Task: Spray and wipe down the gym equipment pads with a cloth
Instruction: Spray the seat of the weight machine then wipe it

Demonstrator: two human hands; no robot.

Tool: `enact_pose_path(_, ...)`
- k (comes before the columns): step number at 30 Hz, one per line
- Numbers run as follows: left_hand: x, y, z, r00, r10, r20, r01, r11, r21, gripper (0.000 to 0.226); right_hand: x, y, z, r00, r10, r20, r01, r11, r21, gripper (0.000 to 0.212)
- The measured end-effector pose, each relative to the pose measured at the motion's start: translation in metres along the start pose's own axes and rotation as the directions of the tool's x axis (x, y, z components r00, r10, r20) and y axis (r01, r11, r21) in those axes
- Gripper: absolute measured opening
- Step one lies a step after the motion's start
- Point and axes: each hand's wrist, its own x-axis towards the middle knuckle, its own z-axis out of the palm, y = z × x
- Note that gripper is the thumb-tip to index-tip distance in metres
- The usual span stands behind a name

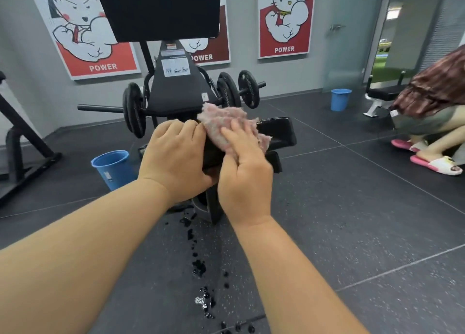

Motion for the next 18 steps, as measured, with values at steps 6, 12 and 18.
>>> enact_pose_path(6,-0.041,-0.032,-0.006,0.958,-0.273,0.082,0.285,0.892,-0.351,0.085,0.024,0.012,-0.018,0.981,0.08,-0.175,-0.109,0.981,-0.163,0.048)
enact_pose_path(12,-0.037,-0.047,-0.006,0.959,-0.261,0.114,0.285,0.862,-0.419,0.069,-0.038,-0.007,0.029,0.978,-0.099,0.185,0.132,0.977,-0.17,0.049)
enact_pose_path(18,-0.041,-0.05,0.0,0.974,-0.218,0.06,0.221,0.86,-0.46,0.067,0.02,0.01,-0.059,0.957,0.126,-0.26,-0.173,0.97,-0.169,0.048)
